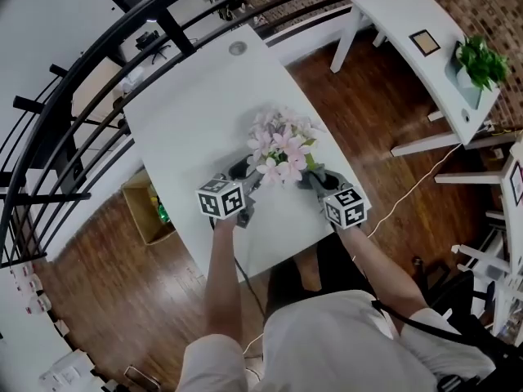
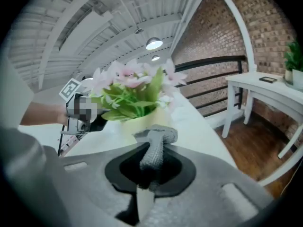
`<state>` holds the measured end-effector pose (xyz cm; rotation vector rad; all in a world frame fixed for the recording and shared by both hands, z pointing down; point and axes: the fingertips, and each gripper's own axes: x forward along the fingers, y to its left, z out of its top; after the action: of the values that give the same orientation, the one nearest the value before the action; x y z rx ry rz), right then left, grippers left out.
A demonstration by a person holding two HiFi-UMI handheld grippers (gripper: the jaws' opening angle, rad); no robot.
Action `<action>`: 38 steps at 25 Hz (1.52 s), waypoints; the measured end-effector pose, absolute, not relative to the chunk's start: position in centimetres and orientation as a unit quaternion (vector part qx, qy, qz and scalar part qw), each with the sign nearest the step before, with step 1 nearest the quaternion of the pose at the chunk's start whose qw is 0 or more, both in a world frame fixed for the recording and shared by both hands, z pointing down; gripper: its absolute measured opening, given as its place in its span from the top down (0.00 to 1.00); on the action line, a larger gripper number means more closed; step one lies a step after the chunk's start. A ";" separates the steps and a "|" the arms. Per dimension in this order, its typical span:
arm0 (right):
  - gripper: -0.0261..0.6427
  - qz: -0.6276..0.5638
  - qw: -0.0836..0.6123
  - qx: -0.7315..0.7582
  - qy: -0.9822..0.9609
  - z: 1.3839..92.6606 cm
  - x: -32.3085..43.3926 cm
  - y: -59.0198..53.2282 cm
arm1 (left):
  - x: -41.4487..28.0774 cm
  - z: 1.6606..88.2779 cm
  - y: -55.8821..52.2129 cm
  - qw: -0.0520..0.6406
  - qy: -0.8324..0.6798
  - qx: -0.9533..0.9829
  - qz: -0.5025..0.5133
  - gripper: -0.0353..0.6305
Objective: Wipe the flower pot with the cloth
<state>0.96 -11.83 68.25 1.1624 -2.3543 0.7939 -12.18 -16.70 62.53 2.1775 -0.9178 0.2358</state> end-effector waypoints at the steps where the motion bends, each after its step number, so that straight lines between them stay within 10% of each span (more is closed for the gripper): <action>1: 0.95 0.284 0.197 0.428 -0.835 68.2 2.7 -12.6 | -11.6 62.5 -16.4 0.375 -0.359 0.849 0.095 0.55; 10: 0.95 0.223 0.229 0.298 -0.900 67.7 2.7 -21.4 | -8.3 64.3 -16.1 0.287 -0.345 0.874 0.186 0.11; 17: 0.95 0.233 0.192 0.242 -0.922 66.7 0.5 -21.3 | -6.3 64.8 -15.7 0.262 -0.309 0.890 0.209 0.34; 38: 0.95 0.187 0.195 0.297 -0.916 67.5 -3.2 -10.5 | -7.1 65.0 -13.9 0.361 -0.528 0.753 0.156 0.39</action>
<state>-3.20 -10.46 67.46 0.8314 -2.5678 0.5237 -7.09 -13.85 64.97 1.9394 -1.3609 0.4014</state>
